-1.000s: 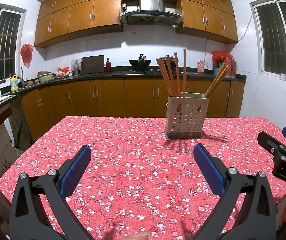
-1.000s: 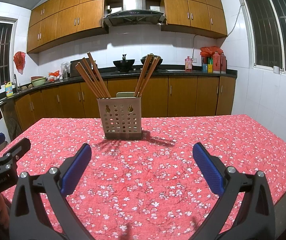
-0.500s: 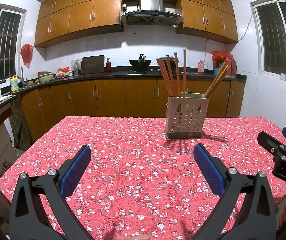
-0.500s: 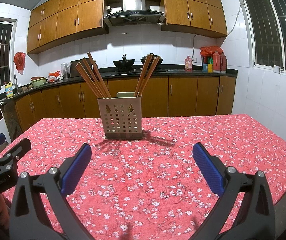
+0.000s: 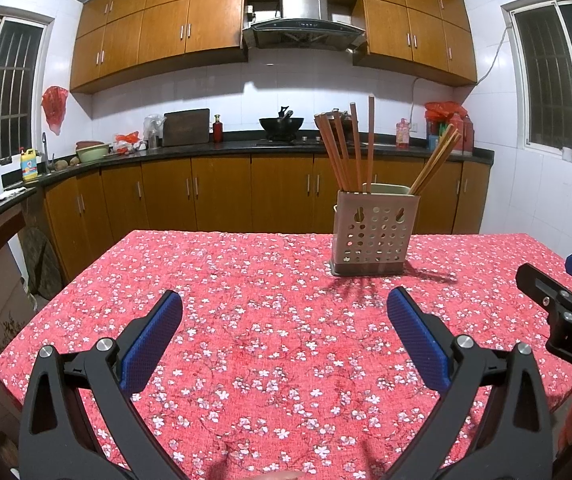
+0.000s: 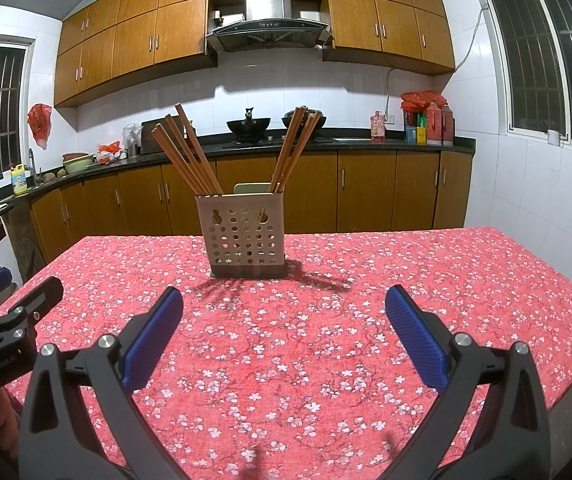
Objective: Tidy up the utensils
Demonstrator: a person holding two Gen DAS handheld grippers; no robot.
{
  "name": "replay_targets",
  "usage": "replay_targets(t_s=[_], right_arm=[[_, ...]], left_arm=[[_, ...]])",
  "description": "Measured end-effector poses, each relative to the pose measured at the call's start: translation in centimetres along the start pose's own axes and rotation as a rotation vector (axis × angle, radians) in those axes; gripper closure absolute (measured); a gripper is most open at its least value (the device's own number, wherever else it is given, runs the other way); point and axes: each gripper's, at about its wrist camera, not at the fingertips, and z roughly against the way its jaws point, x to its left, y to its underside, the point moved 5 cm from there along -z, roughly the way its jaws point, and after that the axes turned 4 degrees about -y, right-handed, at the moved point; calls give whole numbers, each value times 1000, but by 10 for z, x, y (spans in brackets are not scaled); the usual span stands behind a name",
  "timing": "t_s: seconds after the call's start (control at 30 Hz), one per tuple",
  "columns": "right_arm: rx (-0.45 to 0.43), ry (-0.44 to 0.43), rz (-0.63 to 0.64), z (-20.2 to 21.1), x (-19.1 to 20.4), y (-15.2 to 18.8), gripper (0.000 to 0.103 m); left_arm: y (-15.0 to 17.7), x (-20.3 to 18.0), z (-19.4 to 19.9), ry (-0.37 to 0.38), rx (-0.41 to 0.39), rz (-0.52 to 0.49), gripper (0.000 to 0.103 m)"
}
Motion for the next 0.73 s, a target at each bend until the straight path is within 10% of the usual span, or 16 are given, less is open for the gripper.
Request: replay_targets(t_s=[0.73], right_arm=[[2,-1,-3,-1,5,1,4]], left_arm=[[0,3,-2,-6,16,21,2]])
